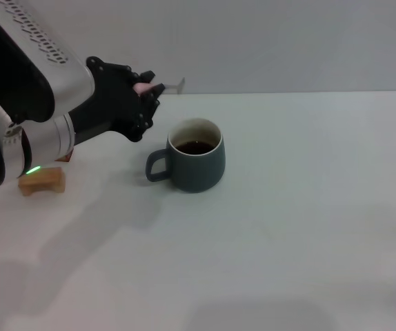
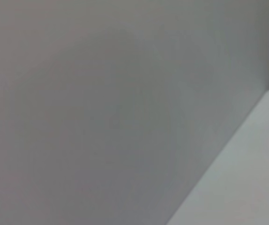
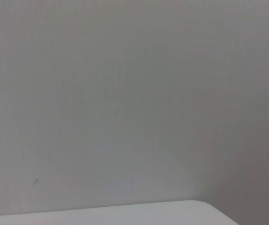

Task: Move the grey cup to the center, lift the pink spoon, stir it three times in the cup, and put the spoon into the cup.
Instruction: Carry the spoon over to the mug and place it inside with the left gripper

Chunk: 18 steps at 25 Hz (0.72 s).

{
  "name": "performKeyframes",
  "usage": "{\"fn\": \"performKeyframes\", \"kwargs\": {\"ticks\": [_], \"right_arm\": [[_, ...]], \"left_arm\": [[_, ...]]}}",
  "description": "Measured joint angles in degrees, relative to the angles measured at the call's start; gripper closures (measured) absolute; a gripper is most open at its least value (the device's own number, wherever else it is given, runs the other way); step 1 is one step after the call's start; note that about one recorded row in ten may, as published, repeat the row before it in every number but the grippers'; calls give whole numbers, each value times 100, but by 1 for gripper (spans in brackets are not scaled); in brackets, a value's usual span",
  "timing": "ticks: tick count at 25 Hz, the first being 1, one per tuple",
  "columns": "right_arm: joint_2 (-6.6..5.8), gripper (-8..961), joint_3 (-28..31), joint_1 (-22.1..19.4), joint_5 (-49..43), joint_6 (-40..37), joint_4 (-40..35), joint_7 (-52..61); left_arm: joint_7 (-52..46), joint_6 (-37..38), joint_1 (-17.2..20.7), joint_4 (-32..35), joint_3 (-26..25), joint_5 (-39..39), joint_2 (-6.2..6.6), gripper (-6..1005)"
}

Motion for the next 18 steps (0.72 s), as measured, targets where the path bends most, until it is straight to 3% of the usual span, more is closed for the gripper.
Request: {"fn": "performKeyframes", "kwargs": {"ticks": [2,3,18], "right_arm": [[0,953,0,-4,51,0,-6,0],[0,953,0,-7,79,0,-8,0],[-18,954,0,-102,290,-140,-72,0]], "left_arm": [[801,-846,-61,-28,-476,-411,-352,851],[880,-932,-63,-27,-536,-436,-397,851],[1017,-1363,-440,566,-554,-464,-421,852]]}}
